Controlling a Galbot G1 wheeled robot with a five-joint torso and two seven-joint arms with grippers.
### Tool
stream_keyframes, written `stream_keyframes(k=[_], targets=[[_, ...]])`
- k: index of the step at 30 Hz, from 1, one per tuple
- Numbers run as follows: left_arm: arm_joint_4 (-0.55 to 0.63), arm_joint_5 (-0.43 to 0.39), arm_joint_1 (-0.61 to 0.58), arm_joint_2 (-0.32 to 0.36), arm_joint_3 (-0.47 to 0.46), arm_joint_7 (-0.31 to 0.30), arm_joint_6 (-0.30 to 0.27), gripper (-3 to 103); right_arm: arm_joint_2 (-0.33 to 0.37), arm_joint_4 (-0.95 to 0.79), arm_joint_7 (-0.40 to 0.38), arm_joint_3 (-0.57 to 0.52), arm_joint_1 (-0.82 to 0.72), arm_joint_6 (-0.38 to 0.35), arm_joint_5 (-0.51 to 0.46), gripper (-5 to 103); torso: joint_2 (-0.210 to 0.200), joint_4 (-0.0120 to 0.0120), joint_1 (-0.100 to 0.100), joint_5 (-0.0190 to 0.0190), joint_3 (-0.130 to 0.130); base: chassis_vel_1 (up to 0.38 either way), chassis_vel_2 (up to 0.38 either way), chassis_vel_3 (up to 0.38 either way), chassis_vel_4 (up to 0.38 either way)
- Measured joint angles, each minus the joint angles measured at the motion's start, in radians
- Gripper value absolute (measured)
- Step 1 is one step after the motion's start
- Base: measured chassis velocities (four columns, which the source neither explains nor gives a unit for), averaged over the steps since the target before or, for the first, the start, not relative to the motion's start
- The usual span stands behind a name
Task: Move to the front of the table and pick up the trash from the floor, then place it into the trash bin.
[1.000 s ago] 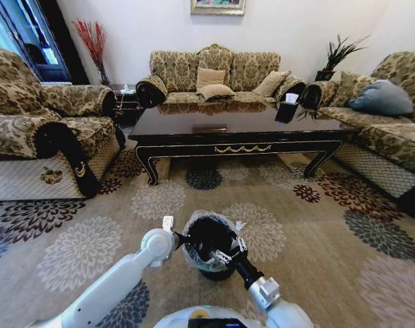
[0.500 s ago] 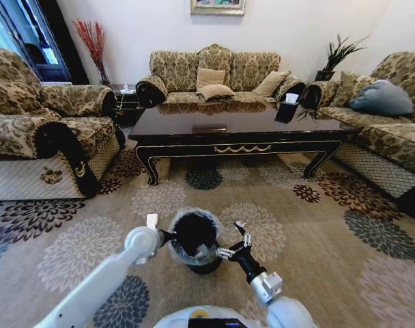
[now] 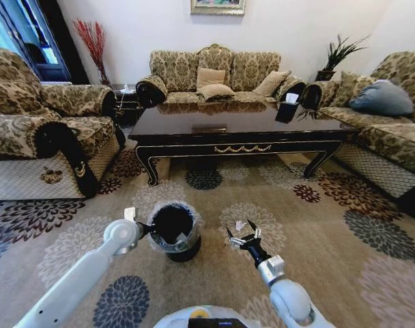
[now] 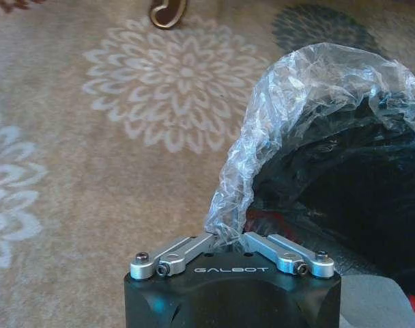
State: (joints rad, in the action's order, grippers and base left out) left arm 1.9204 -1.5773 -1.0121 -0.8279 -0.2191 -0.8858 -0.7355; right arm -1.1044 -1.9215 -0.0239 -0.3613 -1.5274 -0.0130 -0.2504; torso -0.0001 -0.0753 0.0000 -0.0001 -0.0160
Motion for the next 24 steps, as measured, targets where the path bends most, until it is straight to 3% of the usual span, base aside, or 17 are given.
stream_keyframes(k=[9,16,22,24], targets=[[0.014,0.003,-0.073,-0.001,-0.075,-0.003,0.0,0,-0.002,0.206,-0.009,0.084,0.143,-0.034,-0.079,100,0.0,0.0002,0.0,0.0,0.0,0.0,0.0,0.0,0.0],[0.04,0.008,-0.133,-0.002,-0.127,-0.006,0.0,0,-0.065,0.398,-0.033,0.106,0.282,-0.051,-0.326,100,0.0,0.0002,0.0,0.0,0.0,0.0,0.0,0.0,0.0],[0.05,0.008,-0.162,-0.001,-0.148,-0.005,0.0,0,-0.091,0.531,-0.035,0.106,0.4,-0.028,-0.348,103,0.0,0.0003,0.0,0.0,0.0,0.0,0.0,0.0,0.0],[0.054,0.009,-0.169,-0.002,-0.15,-0.005,0.0,0,-0.093,0.58,-0.035,0.111,0.44,-0.022,-0.357,97,0.0,0.0003,0.0,0.0,0.0,0.0,0.0,0.0,0.0]])
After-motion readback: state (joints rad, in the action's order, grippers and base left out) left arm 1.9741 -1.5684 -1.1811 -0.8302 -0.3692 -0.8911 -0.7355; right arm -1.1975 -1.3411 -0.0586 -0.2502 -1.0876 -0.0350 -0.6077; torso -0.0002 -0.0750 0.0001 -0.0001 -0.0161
